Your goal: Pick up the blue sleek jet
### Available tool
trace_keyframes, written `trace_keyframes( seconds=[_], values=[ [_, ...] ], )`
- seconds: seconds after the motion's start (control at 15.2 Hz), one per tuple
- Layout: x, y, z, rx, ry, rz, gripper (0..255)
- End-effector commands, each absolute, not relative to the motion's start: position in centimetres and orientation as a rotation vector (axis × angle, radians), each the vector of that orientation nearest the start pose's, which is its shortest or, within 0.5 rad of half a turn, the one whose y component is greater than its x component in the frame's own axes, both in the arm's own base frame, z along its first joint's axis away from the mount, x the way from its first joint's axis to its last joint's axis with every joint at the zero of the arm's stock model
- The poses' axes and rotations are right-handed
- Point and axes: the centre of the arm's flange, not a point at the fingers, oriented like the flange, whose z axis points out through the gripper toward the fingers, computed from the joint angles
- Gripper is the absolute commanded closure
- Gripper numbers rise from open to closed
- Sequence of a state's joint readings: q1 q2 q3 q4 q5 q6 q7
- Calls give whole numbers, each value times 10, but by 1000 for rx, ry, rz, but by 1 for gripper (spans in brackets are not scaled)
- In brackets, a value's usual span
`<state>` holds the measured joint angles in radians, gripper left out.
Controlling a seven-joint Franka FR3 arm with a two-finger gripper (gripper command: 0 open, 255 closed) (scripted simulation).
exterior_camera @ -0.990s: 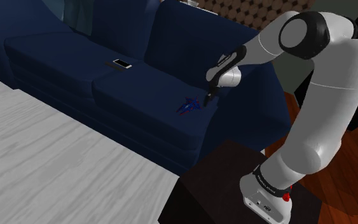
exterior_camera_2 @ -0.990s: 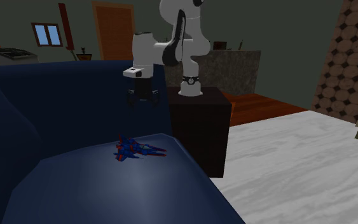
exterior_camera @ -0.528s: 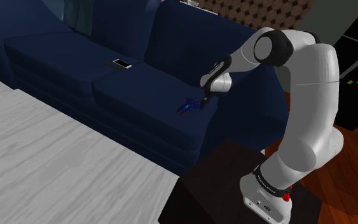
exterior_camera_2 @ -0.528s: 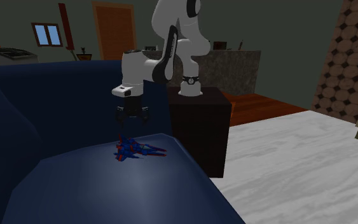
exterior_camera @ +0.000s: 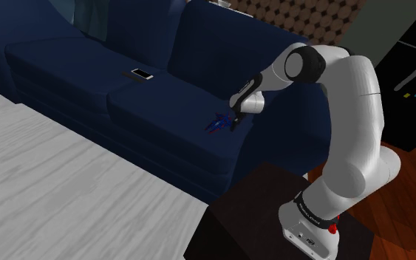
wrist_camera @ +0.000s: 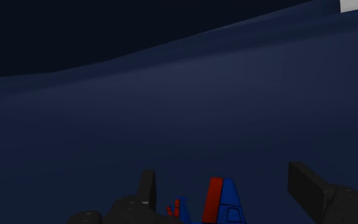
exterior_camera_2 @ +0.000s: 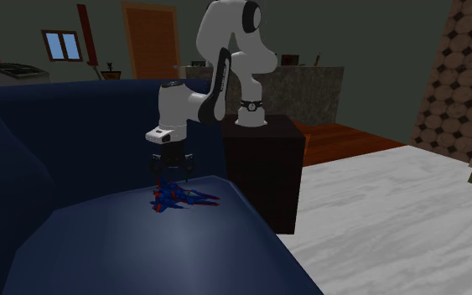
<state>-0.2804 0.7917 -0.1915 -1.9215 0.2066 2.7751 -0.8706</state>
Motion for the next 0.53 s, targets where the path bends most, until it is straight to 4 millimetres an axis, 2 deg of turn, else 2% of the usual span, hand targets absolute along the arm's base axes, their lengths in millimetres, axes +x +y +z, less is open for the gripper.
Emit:
trace_keyframes(
  seconds=[0.0,0.07,0.13,0.46],
  values=[
    [544,-287,82,-3205,-435,-55,0],
    [544,-287,82,-3205,-435,-55,0],
    [544,-287,82,-3205,-435,-55,255],
    [544,-287,82,-3205,-435,-55,255]
  ],
)
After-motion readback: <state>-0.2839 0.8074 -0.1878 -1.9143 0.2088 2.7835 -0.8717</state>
